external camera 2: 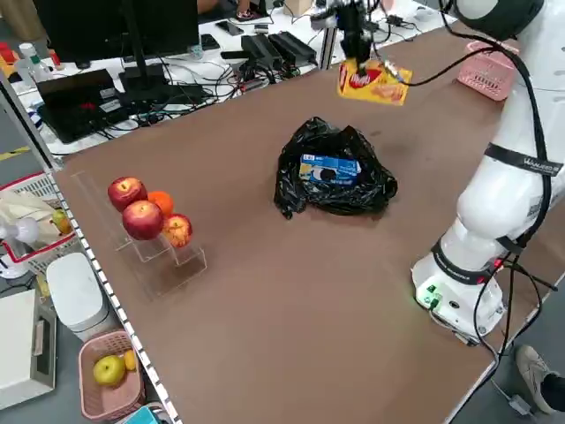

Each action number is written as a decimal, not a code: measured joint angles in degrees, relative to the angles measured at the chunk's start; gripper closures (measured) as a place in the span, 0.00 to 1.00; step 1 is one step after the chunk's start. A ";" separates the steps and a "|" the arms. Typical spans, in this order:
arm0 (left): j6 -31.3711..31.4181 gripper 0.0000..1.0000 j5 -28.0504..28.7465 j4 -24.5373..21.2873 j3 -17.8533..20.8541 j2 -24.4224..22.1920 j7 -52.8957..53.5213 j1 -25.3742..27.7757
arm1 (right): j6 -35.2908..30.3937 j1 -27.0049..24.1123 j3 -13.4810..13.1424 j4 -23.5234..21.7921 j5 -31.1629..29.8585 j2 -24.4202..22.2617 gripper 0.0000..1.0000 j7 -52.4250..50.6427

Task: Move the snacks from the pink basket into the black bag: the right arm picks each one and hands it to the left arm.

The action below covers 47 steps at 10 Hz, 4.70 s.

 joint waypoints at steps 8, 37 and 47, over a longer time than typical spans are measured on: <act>6.59 0.76 7.43 -11.61 -0.23 7.19 7.77 6.73 | -2.34 -23.59 -0.45 -22.13 -0.17 -10.44 0.00 3.58; 2.05 0.00 4.80 11.95 -3.05 -13.03 68.21 4.42 | 52.85 -40.85 0.42 -62.04 -4.22 -8.33 0.00 -16.54; 2.05 0.00 5.70 11.58 -2.03 -12.05 69.62 3.57 | 64.08 -42.66 1.19 -66.65 -4.21 -0.11 0.00 -8.84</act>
